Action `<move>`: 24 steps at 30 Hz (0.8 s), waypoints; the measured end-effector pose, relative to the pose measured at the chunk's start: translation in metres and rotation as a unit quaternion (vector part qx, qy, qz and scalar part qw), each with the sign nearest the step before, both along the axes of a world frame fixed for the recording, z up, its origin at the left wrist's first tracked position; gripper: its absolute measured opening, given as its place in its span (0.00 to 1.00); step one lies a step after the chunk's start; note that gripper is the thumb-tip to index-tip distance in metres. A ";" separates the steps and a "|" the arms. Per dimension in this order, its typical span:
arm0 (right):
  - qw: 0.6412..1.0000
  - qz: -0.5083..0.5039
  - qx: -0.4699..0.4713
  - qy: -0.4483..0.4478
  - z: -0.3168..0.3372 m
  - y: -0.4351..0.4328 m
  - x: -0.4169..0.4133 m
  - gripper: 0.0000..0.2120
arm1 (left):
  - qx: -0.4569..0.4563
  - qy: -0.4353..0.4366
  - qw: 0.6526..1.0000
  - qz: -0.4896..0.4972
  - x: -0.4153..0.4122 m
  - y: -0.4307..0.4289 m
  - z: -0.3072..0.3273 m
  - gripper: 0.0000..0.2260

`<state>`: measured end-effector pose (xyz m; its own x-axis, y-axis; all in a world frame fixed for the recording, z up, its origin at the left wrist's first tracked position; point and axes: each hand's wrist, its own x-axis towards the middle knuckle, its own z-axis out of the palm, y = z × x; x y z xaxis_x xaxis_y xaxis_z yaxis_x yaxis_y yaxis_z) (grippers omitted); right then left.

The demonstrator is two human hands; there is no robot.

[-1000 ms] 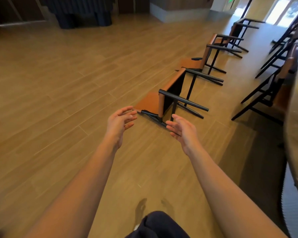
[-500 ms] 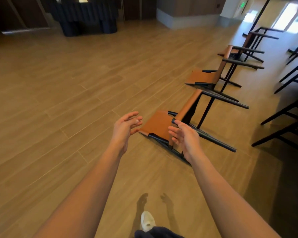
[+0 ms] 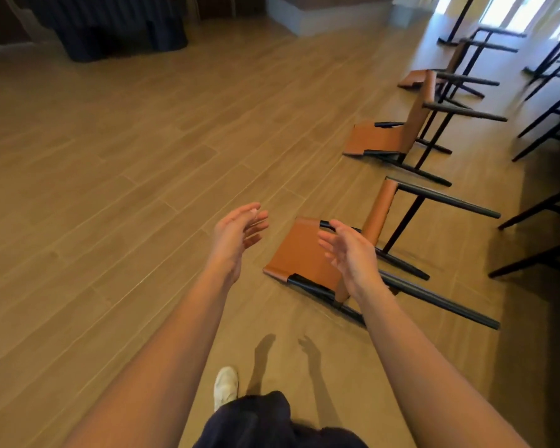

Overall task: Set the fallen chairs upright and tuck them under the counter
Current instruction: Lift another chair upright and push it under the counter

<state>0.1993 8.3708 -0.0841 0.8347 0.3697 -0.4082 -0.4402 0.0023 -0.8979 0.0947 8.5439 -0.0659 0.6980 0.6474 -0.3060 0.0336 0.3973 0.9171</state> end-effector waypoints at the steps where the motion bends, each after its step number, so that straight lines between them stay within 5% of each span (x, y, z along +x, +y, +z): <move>1: 1.000 -0.011 0.003 0.007 -0.001 0.016 0.005 0.10 | 0.000 0.004 1.000 -0.011 0.007 0.018 0.000 0.08; 13: 0.993 -0.112 0.007 0.039 -0.021 0.155 0.072 0.08 | 0.008 0.038 0.993 -0.113 0.108 0.179 -0.007 0.08; 24: 0.984 -0.167 0.010 0.055 -0.051 0.232 0.212 0.10 | 0.036 0.065 0.977 -0.202 0.280 0.268 -0.027 0.08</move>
<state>0.4116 8.6031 -0.1349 0.8621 0.0915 -0.4984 -0.5066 0.1814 -0.8429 0.3751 8.8120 -0.0934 0.8591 0.3503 -0.3730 0.2927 0.2615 0.9198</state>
